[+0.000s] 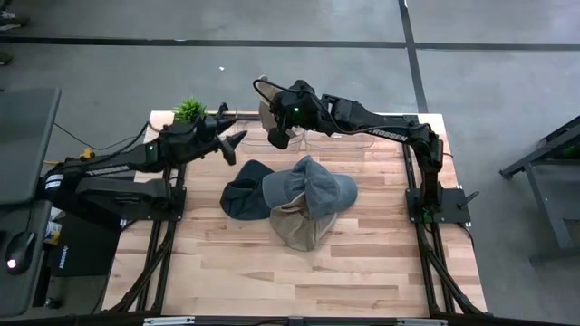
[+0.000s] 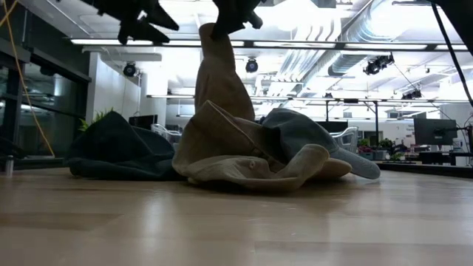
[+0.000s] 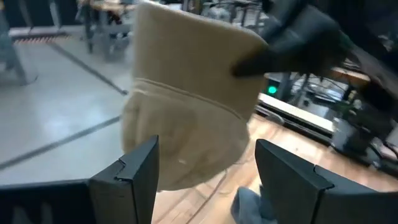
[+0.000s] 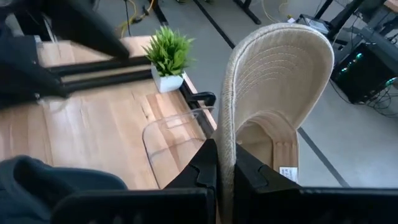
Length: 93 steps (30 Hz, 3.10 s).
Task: Pick & Place hat
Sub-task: Put the left brown cap into the left transparent bin
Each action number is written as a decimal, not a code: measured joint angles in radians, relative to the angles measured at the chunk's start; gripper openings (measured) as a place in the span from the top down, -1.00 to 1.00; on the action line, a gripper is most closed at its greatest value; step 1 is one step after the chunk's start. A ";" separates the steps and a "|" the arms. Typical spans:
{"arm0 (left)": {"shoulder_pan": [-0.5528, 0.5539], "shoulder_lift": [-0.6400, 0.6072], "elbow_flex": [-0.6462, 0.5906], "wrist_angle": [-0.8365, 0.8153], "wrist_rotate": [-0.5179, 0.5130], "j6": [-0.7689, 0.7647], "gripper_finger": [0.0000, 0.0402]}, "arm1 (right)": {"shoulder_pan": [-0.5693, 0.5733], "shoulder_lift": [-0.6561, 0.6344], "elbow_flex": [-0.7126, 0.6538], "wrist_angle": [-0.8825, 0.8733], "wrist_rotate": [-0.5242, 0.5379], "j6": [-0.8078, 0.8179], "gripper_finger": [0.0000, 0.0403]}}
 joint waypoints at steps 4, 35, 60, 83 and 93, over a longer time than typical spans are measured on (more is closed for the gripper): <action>0.104 0.051 0.139 -0.061 0.017 -0.188 -0.12 | 0.000 0.000 0.000 -0.008 0.052 -0.062 0.97; 0.465 0.514 0.722 -0.514 0.602 -0.743 -0.12 | 0.000 0.052 -0.002 0.028 0.109 -0.257 0.97; 0.432 0.592 0.723 -0.535 0.554 -0.723 0.93 | 0.000 0.052 0.000 0.049 0.070 -0.307 0.97; 0.432 0.589 0.723 -0.639 0.464 -0.552 1.00 | 0.038 0.043 0.000 0.008 0.072 -0.247 0.34; 0.491 0.532 0.723 -0.673 0.443 -0.494 1.00 | 0.028 -0.057 0.000 -0.149 0.081 -0.131 0.30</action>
